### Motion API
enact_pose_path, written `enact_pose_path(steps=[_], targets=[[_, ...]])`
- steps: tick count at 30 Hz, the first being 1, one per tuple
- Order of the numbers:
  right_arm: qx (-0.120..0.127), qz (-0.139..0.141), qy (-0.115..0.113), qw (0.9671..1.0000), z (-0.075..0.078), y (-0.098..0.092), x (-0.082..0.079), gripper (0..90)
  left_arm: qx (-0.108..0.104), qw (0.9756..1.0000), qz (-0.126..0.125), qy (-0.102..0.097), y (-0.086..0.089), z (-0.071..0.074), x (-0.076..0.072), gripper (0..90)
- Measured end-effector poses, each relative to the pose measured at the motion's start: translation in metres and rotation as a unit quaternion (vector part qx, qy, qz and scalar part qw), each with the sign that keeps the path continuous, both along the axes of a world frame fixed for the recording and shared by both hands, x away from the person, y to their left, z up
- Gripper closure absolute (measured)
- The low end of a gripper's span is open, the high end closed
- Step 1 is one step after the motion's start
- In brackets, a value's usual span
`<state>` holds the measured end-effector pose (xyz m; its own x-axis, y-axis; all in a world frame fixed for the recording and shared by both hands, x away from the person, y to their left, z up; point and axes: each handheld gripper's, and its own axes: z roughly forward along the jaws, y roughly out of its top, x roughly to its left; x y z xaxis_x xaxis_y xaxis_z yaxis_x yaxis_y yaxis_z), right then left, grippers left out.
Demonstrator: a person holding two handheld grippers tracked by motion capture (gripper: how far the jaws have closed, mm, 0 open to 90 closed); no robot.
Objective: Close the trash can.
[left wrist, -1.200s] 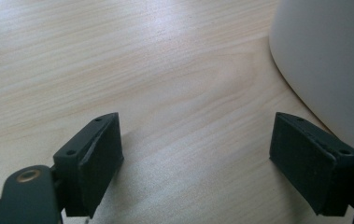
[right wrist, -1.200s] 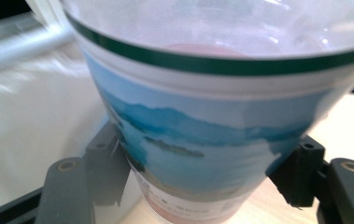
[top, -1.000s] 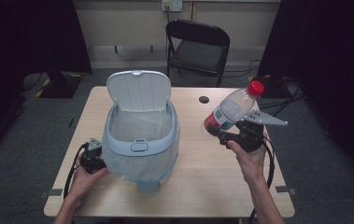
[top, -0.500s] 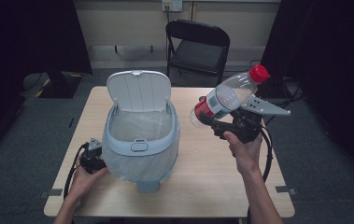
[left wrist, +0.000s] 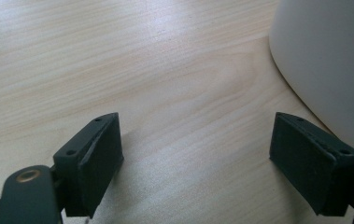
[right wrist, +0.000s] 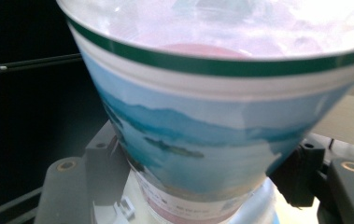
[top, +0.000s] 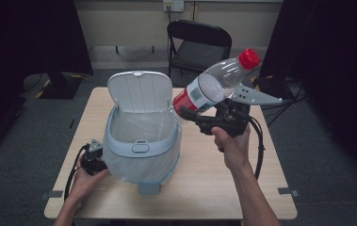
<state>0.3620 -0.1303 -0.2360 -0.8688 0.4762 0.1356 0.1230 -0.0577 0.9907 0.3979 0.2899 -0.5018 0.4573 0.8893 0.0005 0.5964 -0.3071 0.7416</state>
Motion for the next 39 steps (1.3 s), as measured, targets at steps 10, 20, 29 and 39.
enact_pose_path(steps=[10,20,29,39], targets=[[0.003,0.055,0.021,0.9983,0.005,0.035,0.014,30.4,-0.001,1.0,0.008,0.0,-0.001,0.0,0.001,16.5],[-0.045,0.052,0.033,0.9971,-0.007,0.068,0.029,29.2,-0.001,1.0,0.008,0.0,-0.001,0.0,0.001,16.5],[-0.077,0.044,0.049,0.9948,-0.028,0.077,0.036,28.5,0.0,1.0,0.007,0.001,-0.001,0.0,0.001,16.5],[-0.119,0.045,0.06,0.99,-0.038,0.088,0.036,21.2,0.0,1.0,0.008,0.001,-0.001,0.0,0.001,16.5]])
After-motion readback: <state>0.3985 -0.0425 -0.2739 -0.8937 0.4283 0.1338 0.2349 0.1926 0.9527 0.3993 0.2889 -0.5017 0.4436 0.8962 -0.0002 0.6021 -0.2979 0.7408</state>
